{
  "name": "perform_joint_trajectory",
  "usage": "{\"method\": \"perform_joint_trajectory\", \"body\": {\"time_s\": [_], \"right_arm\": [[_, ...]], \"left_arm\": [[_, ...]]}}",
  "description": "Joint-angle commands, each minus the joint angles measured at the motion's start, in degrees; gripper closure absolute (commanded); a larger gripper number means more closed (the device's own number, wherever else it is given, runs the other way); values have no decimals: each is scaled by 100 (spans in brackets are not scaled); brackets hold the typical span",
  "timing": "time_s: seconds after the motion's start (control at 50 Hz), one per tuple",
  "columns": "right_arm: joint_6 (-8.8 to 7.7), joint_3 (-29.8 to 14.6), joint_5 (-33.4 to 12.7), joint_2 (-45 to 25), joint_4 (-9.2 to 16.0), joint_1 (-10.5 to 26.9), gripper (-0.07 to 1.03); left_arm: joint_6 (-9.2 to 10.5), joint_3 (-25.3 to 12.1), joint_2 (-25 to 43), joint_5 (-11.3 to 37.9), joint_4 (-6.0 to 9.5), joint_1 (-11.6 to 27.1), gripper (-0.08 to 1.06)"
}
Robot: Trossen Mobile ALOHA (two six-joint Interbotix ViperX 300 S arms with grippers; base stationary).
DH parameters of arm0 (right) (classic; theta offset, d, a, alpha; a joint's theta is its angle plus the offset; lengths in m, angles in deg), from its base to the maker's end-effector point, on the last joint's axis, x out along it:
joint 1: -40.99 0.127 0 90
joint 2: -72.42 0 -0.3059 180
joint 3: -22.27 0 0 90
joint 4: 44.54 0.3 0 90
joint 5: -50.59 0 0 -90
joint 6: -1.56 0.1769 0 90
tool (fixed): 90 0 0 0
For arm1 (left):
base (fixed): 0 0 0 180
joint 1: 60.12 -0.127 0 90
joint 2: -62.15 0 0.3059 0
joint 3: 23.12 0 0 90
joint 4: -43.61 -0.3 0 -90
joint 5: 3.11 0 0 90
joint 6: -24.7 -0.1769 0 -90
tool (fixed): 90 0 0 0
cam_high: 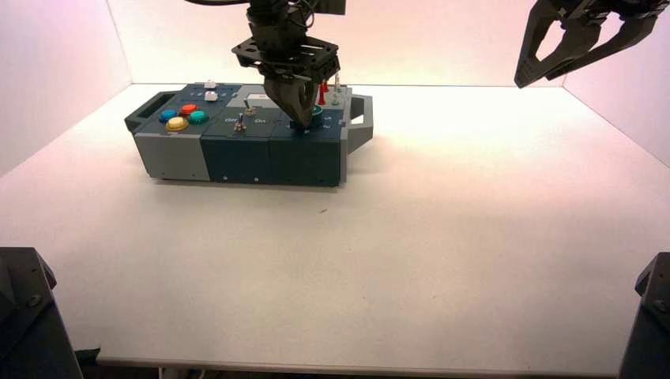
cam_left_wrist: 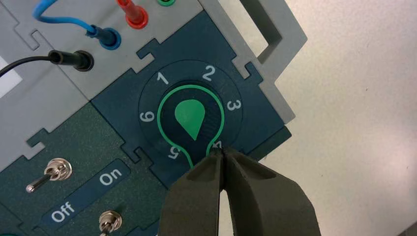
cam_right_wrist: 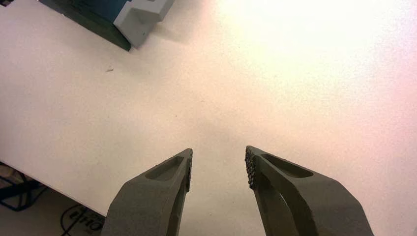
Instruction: Turn the knob to position 5.
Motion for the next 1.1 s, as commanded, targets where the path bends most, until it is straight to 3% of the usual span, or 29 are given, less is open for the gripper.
{"method": "perform_joint_trajectory", "body": {"time_s": [0.02, 0.8, 1.1], "right_arm": [[-9, -97, 26, 9, 9, 18, 39], [-9, -97, 26, 18, 9, 18, 39], [-9, -97, 26, 35, 9, 18, 39]], "left_arm": [[18, -35, -272, -18, -18, -114, 101], [9, 79, -396, 167, -35, -237, 101], [18, 404, -1371, 255, 9, -220, 101]]}}
